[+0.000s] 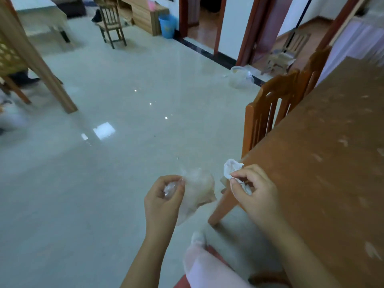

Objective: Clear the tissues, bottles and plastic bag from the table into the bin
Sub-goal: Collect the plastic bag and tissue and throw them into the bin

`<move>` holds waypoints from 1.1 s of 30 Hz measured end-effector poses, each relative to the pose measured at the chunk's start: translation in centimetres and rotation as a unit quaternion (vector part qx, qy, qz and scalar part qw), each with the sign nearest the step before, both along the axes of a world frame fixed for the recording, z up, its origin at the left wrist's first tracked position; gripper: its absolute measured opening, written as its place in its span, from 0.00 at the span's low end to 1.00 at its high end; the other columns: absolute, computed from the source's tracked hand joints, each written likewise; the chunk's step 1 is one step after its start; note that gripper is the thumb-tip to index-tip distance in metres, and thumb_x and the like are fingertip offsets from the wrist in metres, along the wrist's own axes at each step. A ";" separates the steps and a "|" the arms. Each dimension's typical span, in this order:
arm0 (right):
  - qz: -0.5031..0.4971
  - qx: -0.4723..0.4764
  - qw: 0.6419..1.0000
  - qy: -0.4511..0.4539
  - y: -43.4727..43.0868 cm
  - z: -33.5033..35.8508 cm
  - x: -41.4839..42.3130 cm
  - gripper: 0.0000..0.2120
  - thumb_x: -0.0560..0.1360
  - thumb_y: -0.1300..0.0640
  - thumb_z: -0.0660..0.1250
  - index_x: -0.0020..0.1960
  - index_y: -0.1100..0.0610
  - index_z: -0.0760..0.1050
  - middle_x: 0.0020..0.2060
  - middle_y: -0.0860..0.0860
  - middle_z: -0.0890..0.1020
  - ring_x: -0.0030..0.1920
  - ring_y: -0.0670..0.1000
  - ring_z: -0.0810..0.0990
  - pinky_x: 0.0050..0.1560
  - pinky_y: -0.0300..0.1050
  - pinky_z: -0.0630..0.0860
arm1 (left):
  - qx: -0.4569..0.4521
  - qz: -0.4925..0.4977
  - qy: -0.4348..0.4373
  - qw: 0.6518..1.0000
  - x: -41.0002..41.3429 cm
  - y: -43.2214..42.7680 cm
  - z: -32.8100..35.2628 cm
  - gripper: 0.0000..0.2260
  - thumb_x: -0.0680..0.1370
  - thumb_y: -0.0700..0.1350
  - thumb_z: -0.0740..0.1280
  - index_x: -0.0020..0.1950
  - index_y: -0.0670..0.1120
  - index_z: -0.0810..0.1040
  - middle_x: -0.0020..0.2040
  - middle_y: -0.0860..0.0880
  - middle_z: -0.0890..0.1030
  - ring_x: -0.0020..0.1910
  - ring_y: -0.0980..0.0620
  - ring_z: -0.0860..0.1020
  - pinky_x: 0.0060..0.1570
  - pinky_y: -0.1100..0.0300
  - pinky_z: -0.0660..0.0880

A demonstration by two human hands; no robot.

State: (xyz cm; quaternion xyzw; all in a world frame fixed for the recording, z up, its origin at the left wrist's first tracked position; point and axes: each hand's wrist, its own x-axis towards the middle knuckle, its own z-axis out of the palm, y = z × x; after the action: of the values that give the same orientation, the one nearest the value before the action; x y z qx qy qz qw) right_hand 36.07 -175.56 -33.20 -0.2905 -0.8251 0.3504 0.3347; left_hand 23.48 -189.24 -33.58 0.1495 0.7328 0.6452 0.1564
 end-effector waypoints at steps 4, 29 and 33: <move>-0.008 -0.004 1.000 0.011 3.0 -1.1 -6.1 0.03 0.67 0.63 0.67 0.41 0.59 0.79 0.38 0.51 0.77 0.41 0.38 0.75 0.43 0.26 0.67 | 0.001 -0.008 -0.007 1.000 -5.5 3.0 -0.7 0.09 0.71 0.36 0.70 0.37 0.50 0.79 0.38 0.59 0.82 0.38 0.62 0.78 0.38 0.72 0.72; -0.225 0.024 0.974 0.007 33.5 0.9 -33.1 0.03 0.68 0.61 0.66 0.41 0.59 0.78 0.39 0.51 0.76 0.41 0.35 0.73 0.41 0.26 0.67 | 0.024 -0.237 -0.002 0.971 -36.7 39.7 1.4 0.09 0.71 0.34 0.69 0.36 0.48 0.79 0.36 0.58 0.82 0.39 0.60 0.79 0.40 0.70 0.73; -0.250 0.037 0.968 0.011 38.2 1.8 -37.9 0.04 0.69 0.60 0.66 0.41 0.60 0.78 0.38 0.51 0.75 0.40 0.37 0.73 0.41 0.26 0.66 | 0.028 -0.259 -0.017 0.965 -41.6 45.3 1.8 0.11 0.72 0.34 0.68 0.35 0.50 0.78 0.35 0.59 0.82 0.39 0.60 0.79 0.41 0.69 0.73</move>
State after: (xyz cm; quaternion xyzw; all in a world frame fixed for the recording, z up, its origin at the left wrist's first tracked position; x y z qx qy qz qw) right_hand -1.83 -137.33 -31.37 -0.4711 -0.7350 0.2284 0.4308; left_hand -18.13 -143.96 -31.81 0.3270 0.6478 0.6057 0.3264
